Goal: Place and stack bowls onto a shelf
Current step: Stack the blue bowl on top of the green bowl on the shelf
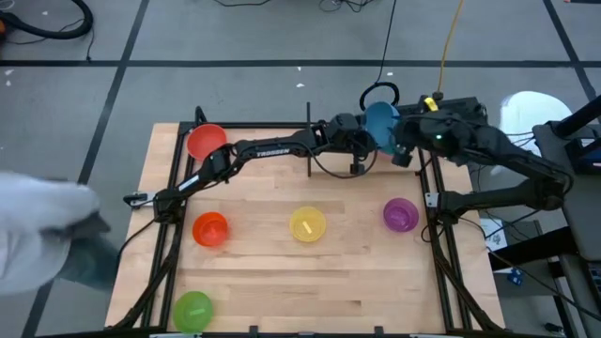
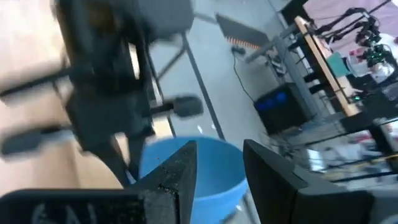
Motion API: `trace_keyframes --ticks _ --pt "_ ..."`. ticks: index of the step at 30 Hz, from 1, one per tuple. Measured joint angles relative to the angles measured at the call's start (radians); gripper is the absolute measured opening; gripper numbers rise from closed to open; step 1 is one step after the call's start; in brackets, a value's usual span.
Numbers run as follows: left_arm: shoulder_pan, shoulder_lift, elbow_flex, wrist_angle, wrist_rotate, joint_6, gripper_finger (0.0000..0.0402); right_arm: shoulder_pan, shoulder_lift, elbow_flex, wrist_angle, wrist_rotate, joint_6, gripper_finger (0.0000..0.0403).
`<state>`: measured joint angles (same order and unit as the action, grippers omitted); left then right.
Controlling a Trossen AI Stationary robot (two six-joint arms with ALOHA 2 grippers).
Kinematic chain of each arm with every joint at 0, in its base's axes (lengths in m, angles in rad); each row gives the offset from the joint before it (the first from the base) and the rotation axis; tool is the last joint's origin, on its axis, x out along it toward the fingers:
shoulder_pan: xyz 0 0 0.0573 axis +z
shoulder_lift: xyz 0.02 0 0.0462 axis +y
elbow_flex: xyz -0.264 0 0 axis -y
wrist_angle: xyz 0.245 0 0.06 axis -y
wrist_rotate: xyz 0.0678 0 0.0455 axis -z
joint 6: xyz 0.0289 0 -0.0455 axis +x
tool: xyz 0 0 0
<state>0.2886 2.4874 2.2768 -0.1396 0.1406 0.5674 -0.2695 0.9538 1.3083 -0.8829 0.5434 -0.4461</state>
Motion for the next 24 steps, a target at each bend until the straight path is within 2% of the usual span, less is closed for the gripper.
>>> trace_keyframes --ticks 10,16,24 --pt "0.0 -0.001 0.0 -0.05 -0.002 0.007 0.0004 0.0 -0.001 -0.147 -0.074 0.005 -0.34 0.0123" --pt "-0.005 -0.002 0.0 -0.109 -0.003 0.006 0.0004 -0.019 0.002 -0.209 -0.071 0.003 -0.412 0.0123" --pt "-0.028 -0.002 0.0 -0.119 -0.008 0.033 0.0004 -0.083 0.032 -0.221 -0.064 0.002 -0.47 0.0123"
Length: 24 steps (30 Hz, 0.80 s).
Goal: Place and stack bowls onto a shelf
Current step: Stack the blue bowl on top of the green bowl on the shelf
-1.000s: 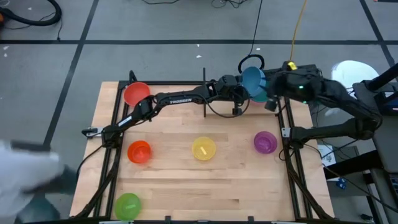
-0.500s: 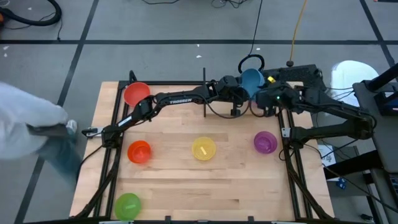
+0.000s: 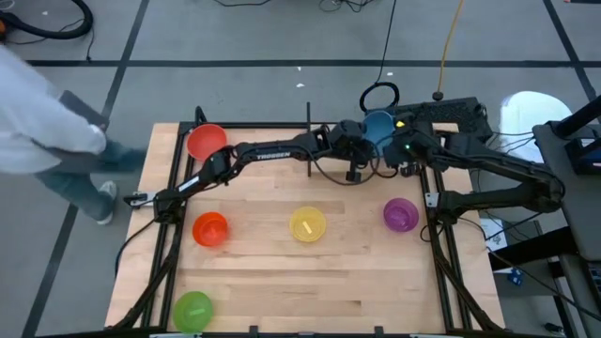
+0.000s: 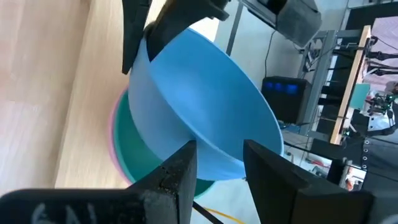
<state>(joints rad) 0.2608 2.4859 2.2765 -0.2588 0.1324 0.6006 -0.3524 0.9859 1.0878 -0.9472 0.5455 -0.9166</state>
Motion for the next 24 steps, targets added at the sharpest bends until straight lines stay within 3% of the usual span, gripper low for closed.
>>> trace_keyframes --ticks 8,12,20,24 --pt "-0.004 0.0 -0.001 -0.016 -0.005 0.003 0.0004 -0.066 0.044 0.0 -0.004 -0.152 -0.013 0.0123" --pt "-0.003 0.0 -0.002 -0.017 -0.009 0.004 0.0004 -0.094 0.065 0.0 -0.001 -0.156 -0.024 0.0117" --pt "-0.002 0.0 0.0 -0.015 -0.013 0.016 0.0007 -0.143 0.066 0.001 -0.004 -0.175 -0.029 0.0012" --pt "-0.003 0.0 0.02 -0.014 -0.016 0.011 0.0014 -0.164 0.065 0.002 -0.006 -0.16 -0.023 0.0003"
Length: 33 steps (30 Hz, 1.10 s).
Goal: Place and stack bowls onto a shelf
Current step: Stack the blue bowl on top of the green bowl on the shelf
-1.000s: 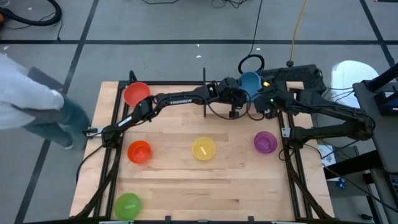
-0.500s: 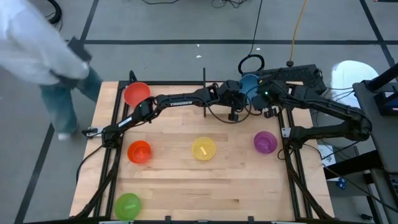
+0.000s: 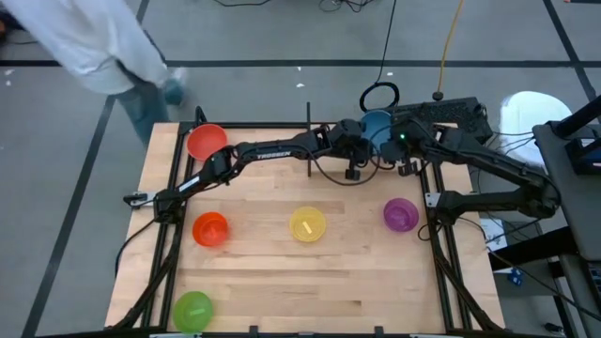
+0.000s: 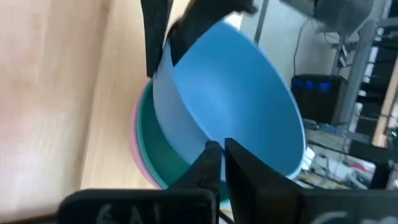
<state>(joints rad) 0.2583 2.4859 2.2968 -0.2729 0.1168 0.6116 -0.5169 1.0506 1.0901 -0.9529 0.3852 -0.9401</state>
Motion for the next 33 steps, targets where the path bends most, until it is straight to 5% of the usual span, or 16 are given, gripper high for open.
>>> trace_keyframes --ticks 16,33 --pt "-0.023 0.0 0.003 0.024 -0.035 0.0 0.0021 -0.07 -0.009 -0.001 -0.05 -0.07 0.038 0.0001" --pt "-0.018 -0.008 0.005 0.116 -0.079 -0.007 0.0021 -0.069 -0.095 -0.003 0.054 0.003 0.041 0.0004"
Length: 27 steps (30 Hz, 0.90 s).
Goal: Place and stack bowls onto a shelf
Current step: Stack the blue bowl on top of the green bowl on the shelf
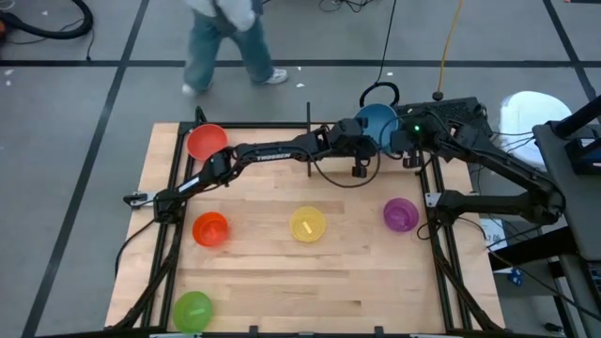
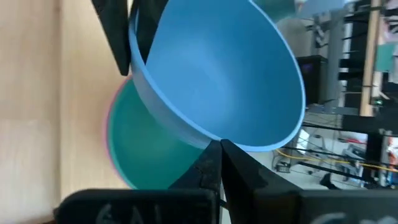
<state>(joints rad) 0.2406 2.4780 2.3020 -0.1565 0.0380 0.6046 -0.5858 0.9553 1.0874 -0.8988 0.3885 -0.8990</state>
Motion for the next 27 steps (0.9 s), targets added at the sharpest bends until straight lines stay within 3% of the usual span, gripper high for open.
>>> trace_keyframes --ticks 15,27 --pt "0.008 -0.007 0.002 0.103 0.067 -0.009 0.0007 0.0 -0.114 0.0 0.066 0.003 -0.002 0.0053" --pt "0.017 -0.003 0.002 0.144 0.111 -0.092 0.004 0.0 -0.173 0.0 0.121 0.008 -0.003 0.0084"
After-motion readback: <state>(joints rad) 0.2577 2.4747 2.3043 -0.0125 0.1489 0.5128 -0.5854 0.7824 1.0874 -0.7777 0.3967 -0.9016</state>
